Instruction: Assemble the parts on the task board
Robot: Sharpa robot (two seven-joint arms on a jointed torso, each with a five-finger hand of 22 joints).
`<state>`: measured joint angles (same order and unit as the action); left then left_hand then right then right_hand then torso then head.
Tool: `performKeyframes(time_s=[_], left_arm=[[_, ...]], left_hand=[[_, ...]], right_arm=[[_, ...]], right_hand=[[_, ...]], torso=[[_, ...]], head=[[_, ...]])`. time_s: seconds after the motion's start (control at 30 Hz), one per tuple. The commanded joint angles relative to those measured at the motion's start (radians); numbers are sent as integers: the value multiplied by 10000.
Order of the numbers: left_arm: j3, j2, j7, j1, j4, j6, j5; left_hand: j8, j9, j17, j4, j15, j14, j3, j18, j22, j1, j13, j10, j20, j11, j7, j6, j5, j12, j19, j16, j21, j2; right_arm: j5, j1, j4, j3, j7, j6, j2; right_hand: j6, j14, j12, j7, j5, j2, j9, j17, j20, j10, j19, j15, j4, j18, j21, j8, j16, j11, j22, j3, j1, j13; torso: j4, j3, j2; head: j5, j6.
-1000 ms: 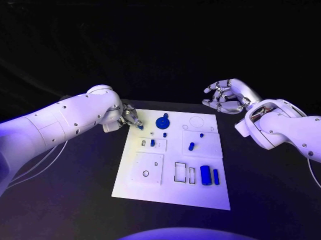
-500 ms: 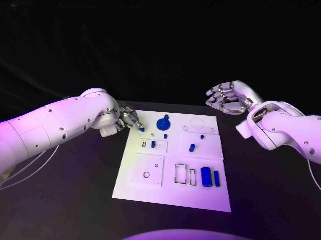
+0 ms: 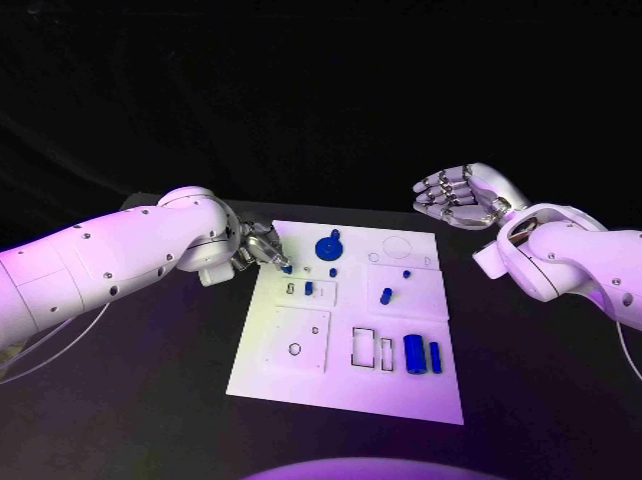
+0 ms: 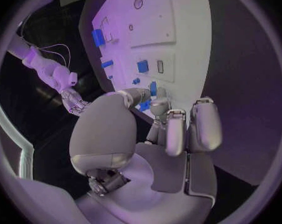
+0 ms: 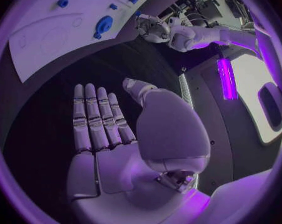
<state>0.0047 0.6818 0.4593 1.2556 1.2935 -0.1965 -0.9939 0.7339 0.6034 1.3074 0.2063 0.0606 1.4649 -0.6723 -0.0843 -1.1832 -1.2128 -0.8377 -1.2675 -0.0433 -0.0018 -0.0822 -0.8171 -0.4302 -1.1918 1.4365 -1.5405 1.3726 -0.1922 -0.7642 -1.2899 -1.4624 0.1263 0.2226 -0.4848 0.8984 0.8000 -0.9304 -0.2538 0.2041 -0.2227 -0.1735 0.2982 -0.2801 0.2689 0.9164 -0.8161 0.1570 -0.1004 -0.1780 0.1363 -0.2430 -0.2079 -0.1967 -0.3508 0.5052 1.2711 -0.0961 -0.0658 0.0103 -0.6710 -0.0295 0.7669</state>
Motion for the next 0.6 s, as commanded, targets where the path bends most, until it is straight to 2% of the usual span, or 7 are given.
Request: performKeyframes(time_s=[0.03, 0.13, 0.3, 0.6], left_arm=[[1, 55, -183, -75, 258, 311, -649], [-2, 103, -210, -167, 439, 385, -932], [-7, 157, -239, -288, 669, 487, -1349], [-11, 248, -209, -369, 940, 408, -1762]], left_hand=[[74, -9, 1718, -2022, 72, 841, -1967, 68, -10, 75, -14, -73, 45, -11, 14, -104, -82, -64, 60, 2, 60, 1], [83, -39, 1734, -2086, 90, 845, -2003, 70, -21, 123, -279, -218, 66, -33, 36, -181, -283, -185, 65, -5, 68, -72], [84, -64, 1773, -2135, 104, 854, -2022, 72, -29, 143, -340, -259, 78, -47, 52, -236, -413, -205, 68, -19, 73, -126], [82, -84, 1801, -2168, 111, 861, -2028, 74, -41, 153, -368, -287, 88, -59, 63, -280, -493, -213, 72, -28, 80, -163]], right_arm=[[265, 11, 6, 3, 306, 248, -1], [296, 17, 2, 5, 315, 230, -1], [322, 26, -18, 7, 337, 192, 10], [354, 38, -49, 8, 403, 112, 18]], right_hand=[[53, -57, 76, 502, -10, 75, -28, 73, 19, 91, -70, 17, 75, -47, -93, 69, 84, 7, 111, -9, -20, 97], [50, -71, 111, 513, -10, 78, -43, 110, 24, 102, -89, 23, 88, -46, -133, 96, 121, -2, 165, -19, -33, 143], [29, -83, 184, 549, -9, 79, -77, 189, 38, 110, -119, 44, 117, -41, -220, 161, 206, -33, 279, -50, -64, 233], [25, -86, 230, 559, -10, 85, -96, 239, 47, 106, -133, 56, 136, -39, -275, 195, 260, -43, 350, -68, -79, 279]], torso=[[-9, 8, -23], [8, 10, -24], [10, 7, -19], [-1, 7, -17]], head=[[-8, 29], [-16, 56], [-20, 92], [0, 123]])
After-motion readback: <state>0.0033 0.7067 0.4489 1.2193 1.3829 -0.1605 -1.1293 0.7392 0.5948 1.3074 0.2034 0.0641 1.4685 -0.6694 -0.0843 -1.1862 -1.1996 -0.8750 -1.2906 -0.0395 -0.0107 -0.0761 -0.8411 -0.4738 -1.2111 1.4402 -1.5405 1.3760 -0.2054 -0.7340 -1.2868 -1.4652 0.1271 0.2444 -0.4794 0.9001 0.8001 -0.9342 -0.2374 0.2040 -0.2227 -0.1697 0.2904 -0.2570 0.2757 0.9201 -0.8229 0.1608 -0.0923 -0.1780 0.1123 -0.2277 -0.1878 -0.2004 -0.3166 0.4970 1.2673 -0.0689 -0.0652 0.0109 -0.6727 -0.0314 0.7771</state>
